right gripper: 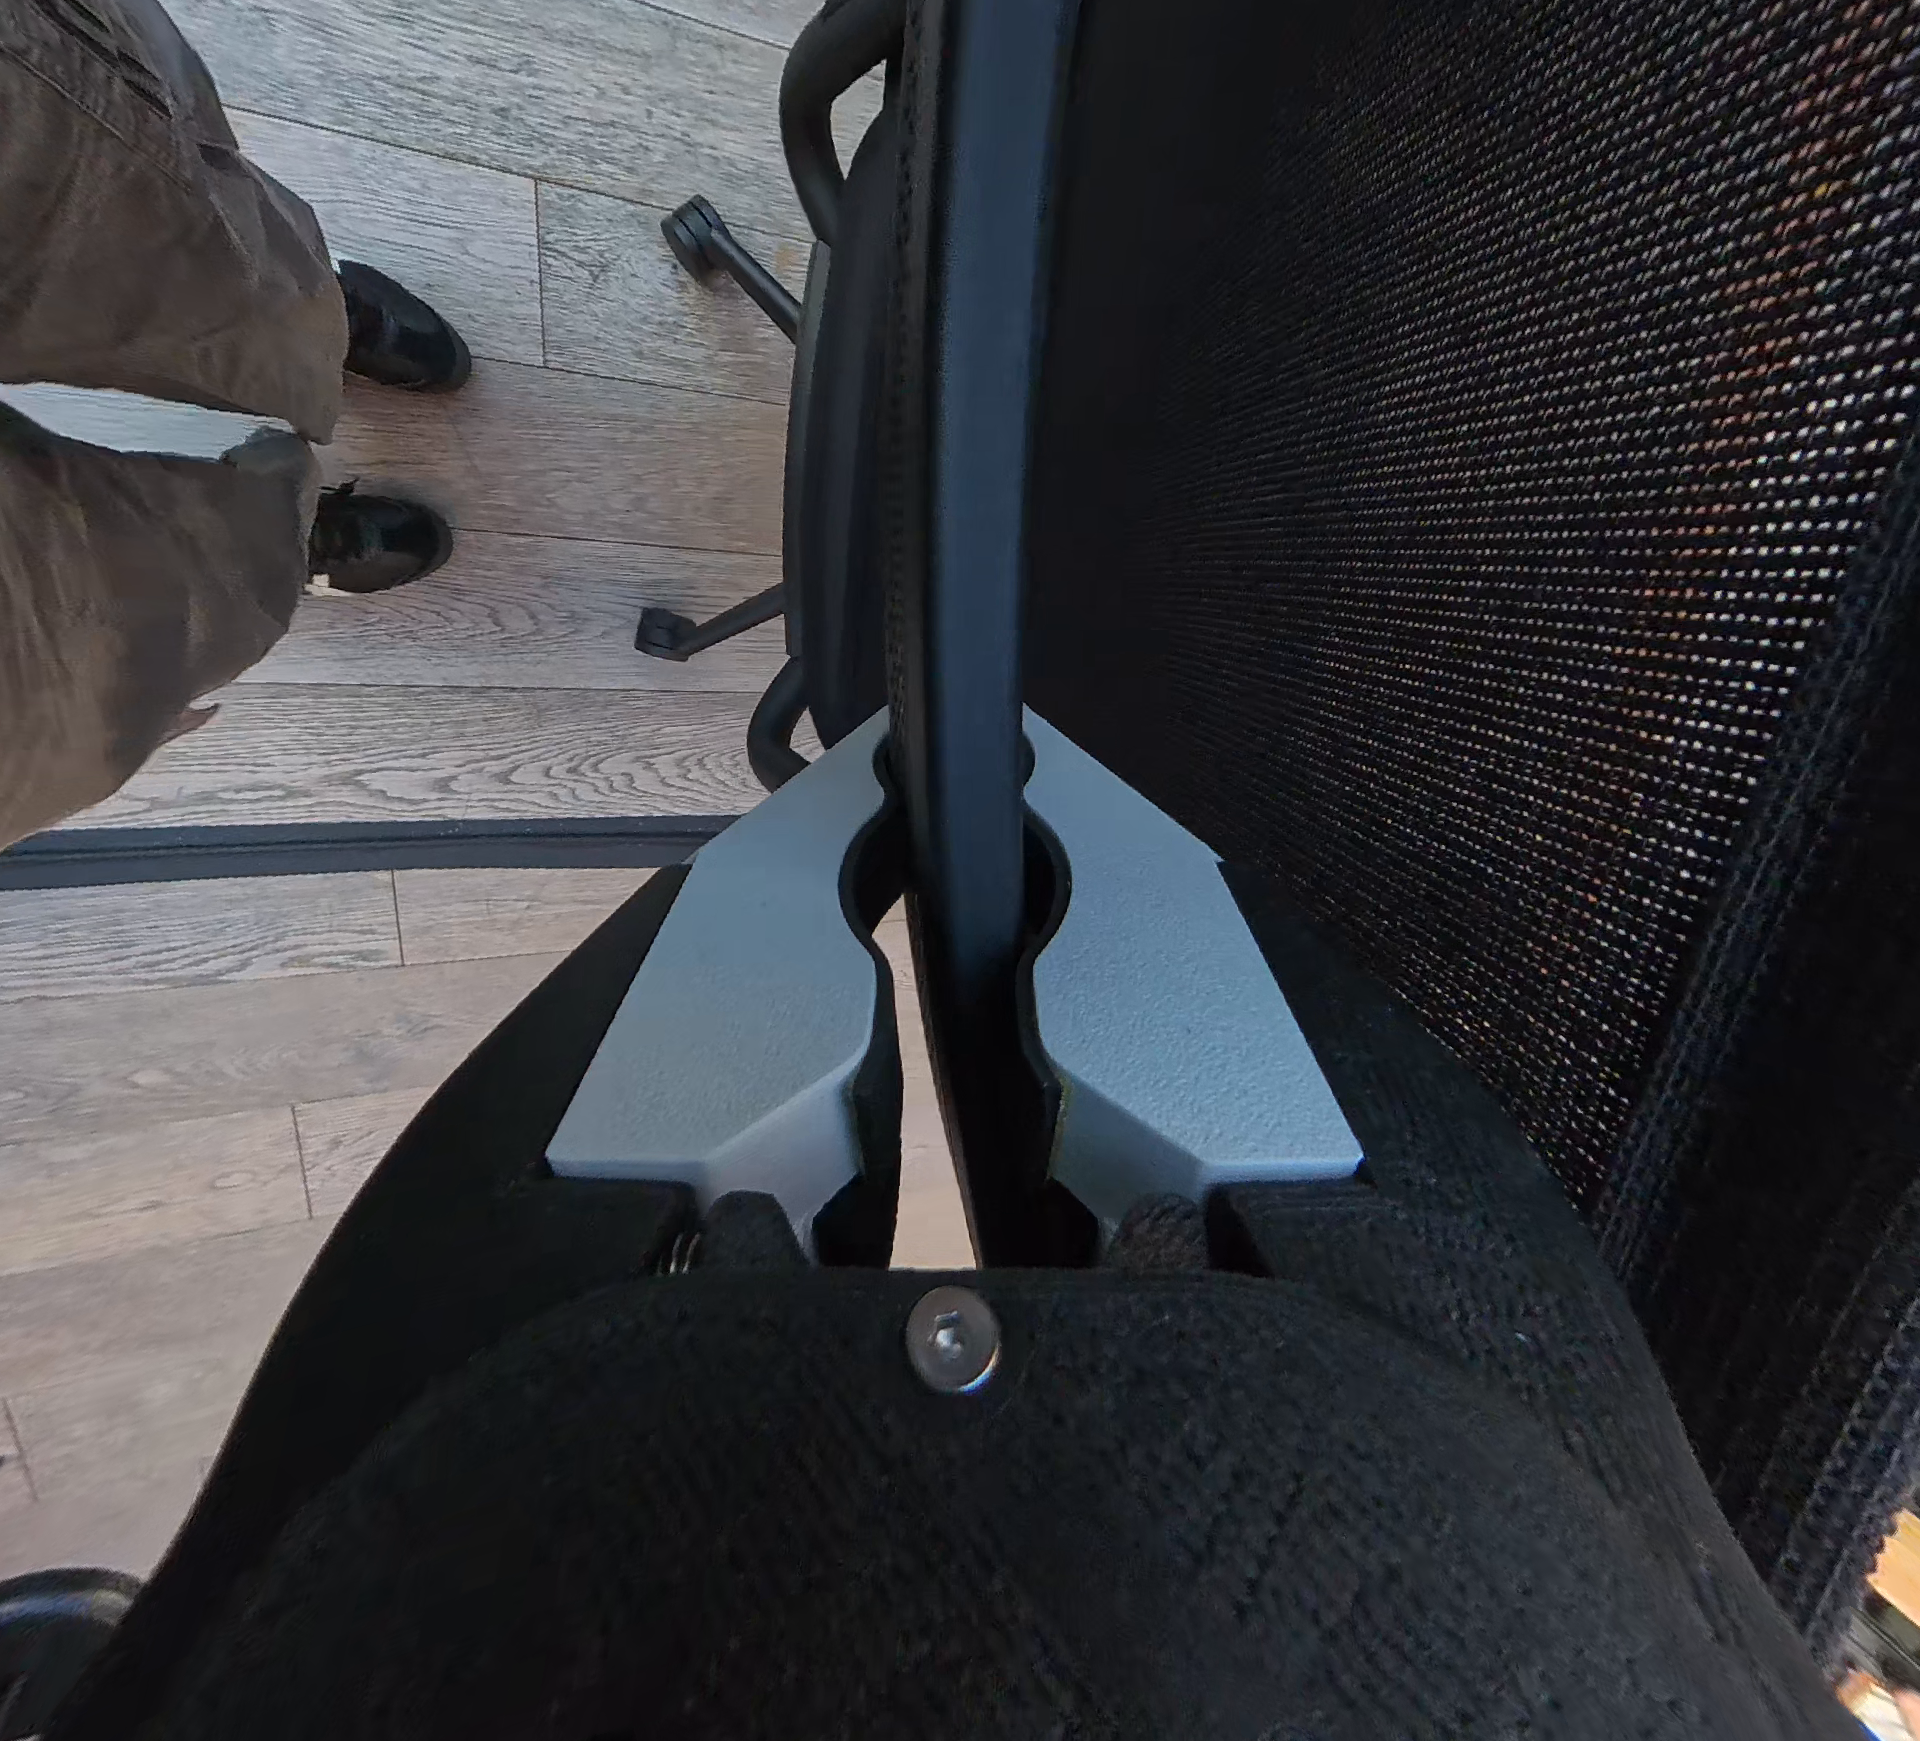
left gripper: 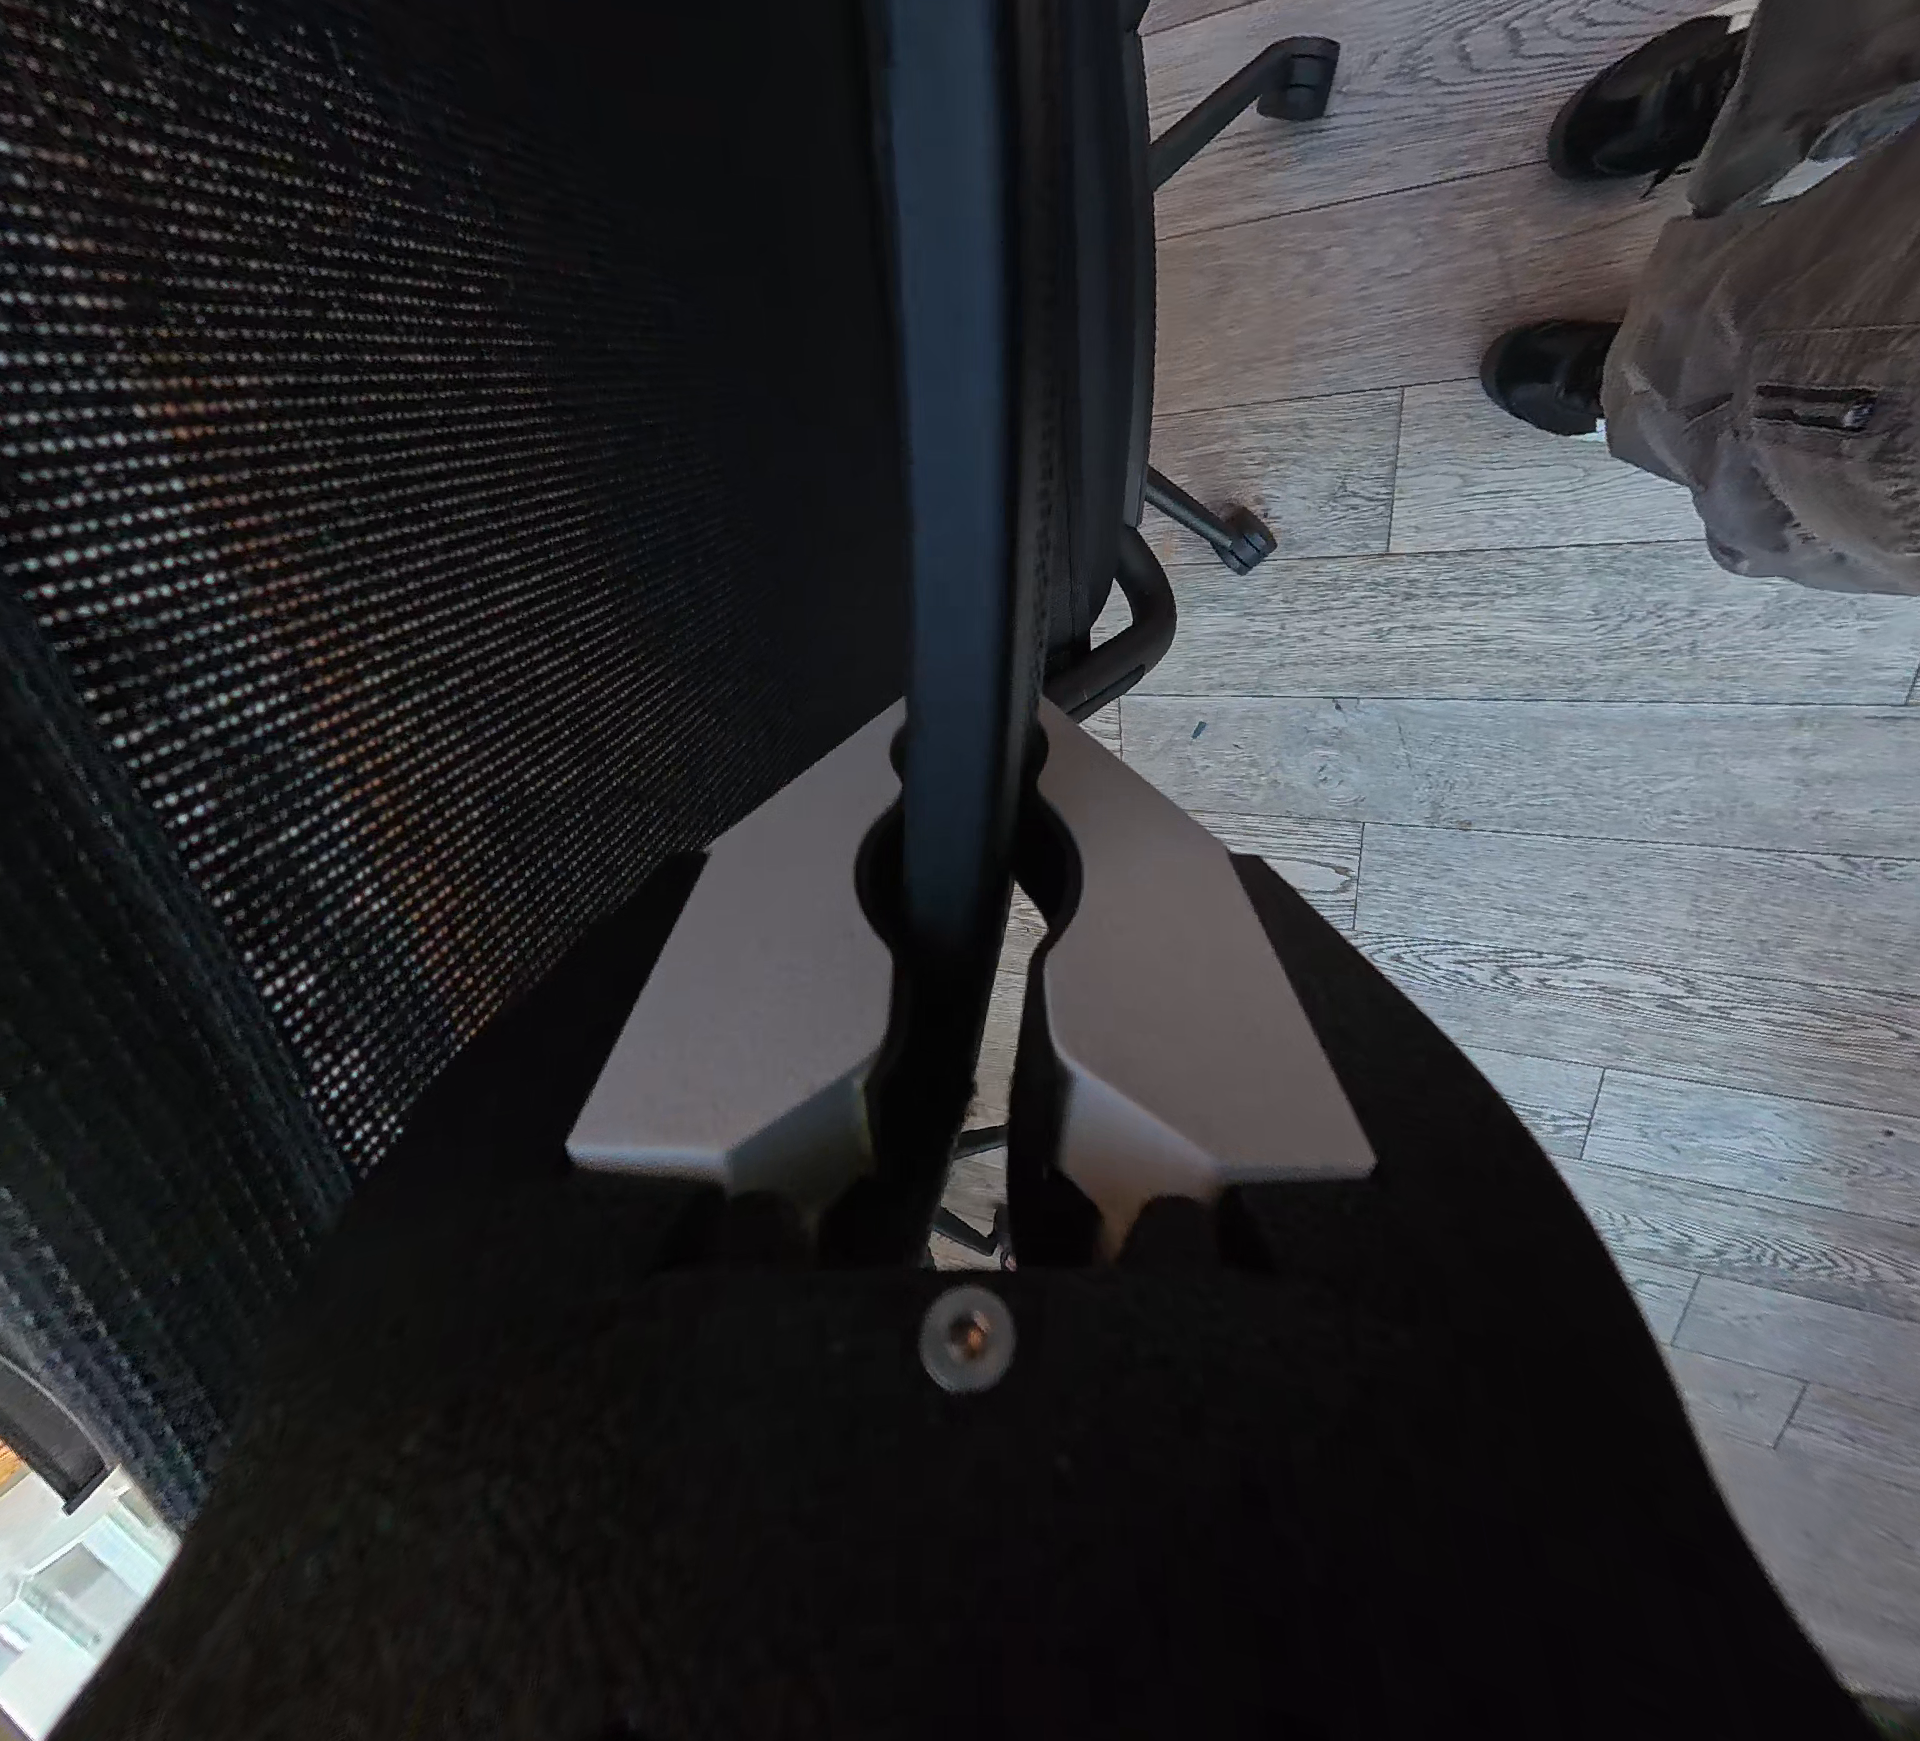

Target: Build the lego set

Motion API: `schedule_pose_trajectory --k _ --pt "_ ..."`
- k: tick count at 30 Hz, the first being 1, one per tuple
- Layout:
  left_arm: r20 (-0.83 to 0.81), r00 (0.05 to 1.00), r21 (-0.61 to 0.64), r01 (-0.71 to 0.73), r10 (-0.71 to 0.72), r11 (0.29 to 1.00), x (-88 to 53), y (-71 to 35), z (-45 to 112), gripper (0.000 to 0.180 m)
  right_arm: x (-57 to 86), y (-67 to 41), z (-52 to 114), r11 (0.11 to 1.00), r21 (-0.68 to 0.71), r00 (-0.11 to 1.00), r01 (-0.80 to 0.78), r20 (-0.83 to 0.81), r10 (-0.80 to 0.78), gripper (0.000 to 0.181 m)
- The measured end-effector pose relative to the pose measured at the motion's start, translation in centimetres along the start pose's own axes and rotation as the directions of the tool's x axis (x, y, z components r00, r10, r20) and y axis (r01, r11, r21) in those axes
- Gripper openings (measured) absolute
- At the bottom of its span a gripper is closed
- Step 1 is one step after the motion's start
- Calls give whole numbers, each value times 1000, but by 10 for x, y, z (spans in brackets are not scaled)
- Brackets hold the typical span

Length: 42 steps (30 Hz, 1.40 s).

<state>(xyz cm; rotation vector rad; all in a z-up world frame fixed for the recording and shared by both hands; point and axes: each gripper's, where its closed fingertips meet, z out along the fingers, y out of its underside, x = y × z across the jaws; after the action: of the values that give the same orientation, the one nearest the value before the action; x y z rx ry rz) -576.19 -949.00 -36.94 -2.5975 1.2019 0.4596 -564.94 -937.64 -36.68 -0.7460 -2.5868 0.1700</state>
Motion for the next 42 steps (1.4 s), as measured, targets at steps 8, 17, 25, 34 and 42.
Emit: schedule_pose_trajectory --k 8,17,25,34,42 --pt "-4 1000 -86 -6 6 996 -53 44 23 10 60 -11 34 1000 -6 1000 -4 -28 4 12" --pt "8 1000 -116 12 -11 993 -114 84 45 10 133 -26 67 1000 -9 1000 4 -22 -4 12" --pt "16 998 -149 61 -59 987 -170 122 65 10 202 -29 100 999 -41 999 16 -34 -17 13" --pt "-7 996 -261 81 -86 962 -214 178 76 11 259 -57 133 995 -93 998 19 -54 -24 14" --pt "126 992 -468 78 -20 880 -250 233 75 13 292 -92 155 994 -107 996 -29 -84 20 16"
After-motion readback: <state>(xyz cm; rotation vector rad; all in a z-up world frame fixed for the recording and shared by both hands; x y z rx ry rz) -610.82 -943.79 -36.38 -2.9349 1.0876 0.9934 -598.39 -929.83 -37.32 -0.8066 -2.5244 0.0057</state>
